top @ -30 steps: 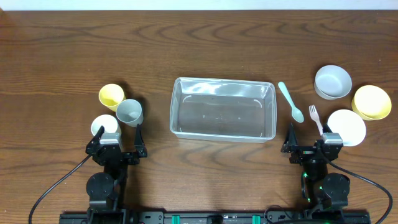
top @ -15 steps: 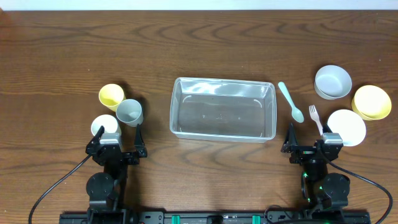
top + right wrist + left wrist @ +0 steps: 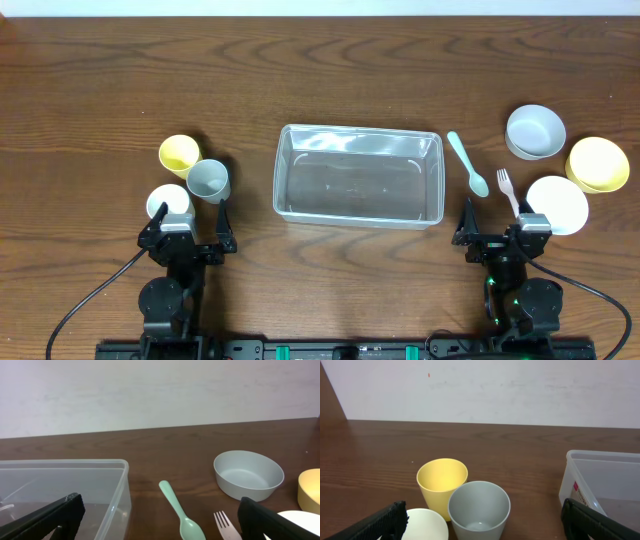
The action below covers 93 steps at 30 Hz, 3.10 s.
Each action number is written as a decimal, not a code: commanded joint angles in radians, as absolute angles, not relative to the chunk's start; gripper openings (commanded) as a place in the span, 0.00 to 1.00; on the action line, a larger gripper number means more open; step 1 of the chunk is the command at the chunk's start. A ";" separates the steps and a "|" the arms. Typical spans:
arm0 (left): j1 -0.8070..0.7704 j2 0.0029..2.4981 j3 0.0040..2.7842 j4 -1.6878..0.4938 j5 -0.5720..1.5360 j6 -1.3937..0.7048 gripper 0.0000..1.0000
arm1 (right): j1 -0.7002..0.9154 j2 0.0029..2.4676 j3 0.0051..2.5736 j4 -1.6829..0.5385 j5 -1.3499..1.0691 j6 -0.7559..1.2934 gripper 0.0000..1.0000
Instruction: Pack container
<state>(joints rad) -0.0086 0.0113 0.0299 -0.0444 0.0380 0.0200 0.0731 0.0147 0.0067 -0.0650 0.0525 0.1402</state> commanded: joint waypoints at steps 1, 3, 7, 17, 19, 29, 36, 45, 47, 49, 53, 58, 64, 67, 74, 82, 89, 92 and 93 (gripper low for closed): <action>-0.006 0.006 0.004 -0.067 0.030 0.026 0.98 | 0.084 0.007 0.006 -0.070 0.052 0.126 0.99; -0.006 0.006 0.004 -0.067 0.030 0.026 0.98 | 0.084 0.007 0.006 -0.070 0.052 0.126 0.99; -0.006 0.006 0.004 -0.067 0.030 0.026 0.98 | 0.084 0.007 0.006 -0.070 0.052 0.126 0.99; -0.006 0.006 0.004 -0.067 0.030 0.026 0.98 | 0.084 0.007 0.006 -0.056 0.042 0.127 0.99; -0.006 0.006 0.004 -0.067 0.030 0.026 0.98 | 0.084 0.007 0.006 -0.073 0.038 0.126 0.99; -0.006 0.015 0.017 -0.079 0.035 -0.104 0.98 | 0.084 0.011 0.006 -0.070 -0.051 0.229 0.99; -0.006 0.126 0.292 -0.297 0.049 -0.159 0.98 | 0.084 0.091 0.145 -0.114 -0.110 0.210 0.99; -0.006 0.551 0.821 -0.761 0.043 -0.159 0.98 | 0.084 0.576 0.699 -0.469 -0.221 0.018 0.99; -0.006 0.662 0.924 -0.885 0.040 -0.150 0.98 | 0.084 0.730 0.863 -0.641 -0.229 -0.042 0.99; -0.006 0.774 1.021 -1.012 0.040 -0.147 0.98 | 0.084 0.892 1.036 -0.837 -0.229 -0.087 0.99; -0.006 0.969 1.171 -1.224 0.041 -0.147 0.98 | 0.084 1.200 1.348 -1.142 -0.231 -0.125 0.99; -0.006 1.111 1.203 -1.296 0.041 -0.148 0.98 | 0.087 1.435 1.515 -1.181 -0.421 -0.139 0.86; -0.006 1.184 1.203 -1.327 0.041 -0.148 0.99 | 0.133 1.560 1.522 -1.144 -0.455 -0.170 0.01; -0.006 1.191 1.203 -1.327 0.041 -0.147 0.84 | 0.178 1.610 1.522 -1.146 -0.382 -0.184 0.01; -0.006 1.190 1.203 -1.327 0.041 -0.147 0.30 | 0.240 1.736 1.520 -1.145 -0.200 -0.123 0.01; -0.006 1.190 1.203 -1.324 0.041 -0.147 0.13 | 0.242 1.890 1.520 -1.099 -0.162 -0.123 0.01; -0.006 1.190 1.203 -1.323 0.041 -0.147 0.13 | 0.243 1.925 1.520 -0.990 -0.076 -0.101 0.01; -0.006 1.190 1.203 -1.323 0.041 -0.147 0.13 | 0.243 1.925 1.520 -0.937 -0.018 -0.061 0.01; -0.006 1.190 1.203 -1.323 0.041 -0.147 0.13 | 0.243 1.925 1.520 -0.923 -0.006 -0.048 0.01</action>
<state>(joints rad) -0.0082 1.1892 1.1835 -1.3209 0.0456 -0.1532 0.2356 1.9240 1.5032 -0.9440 -0.0834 -0.1043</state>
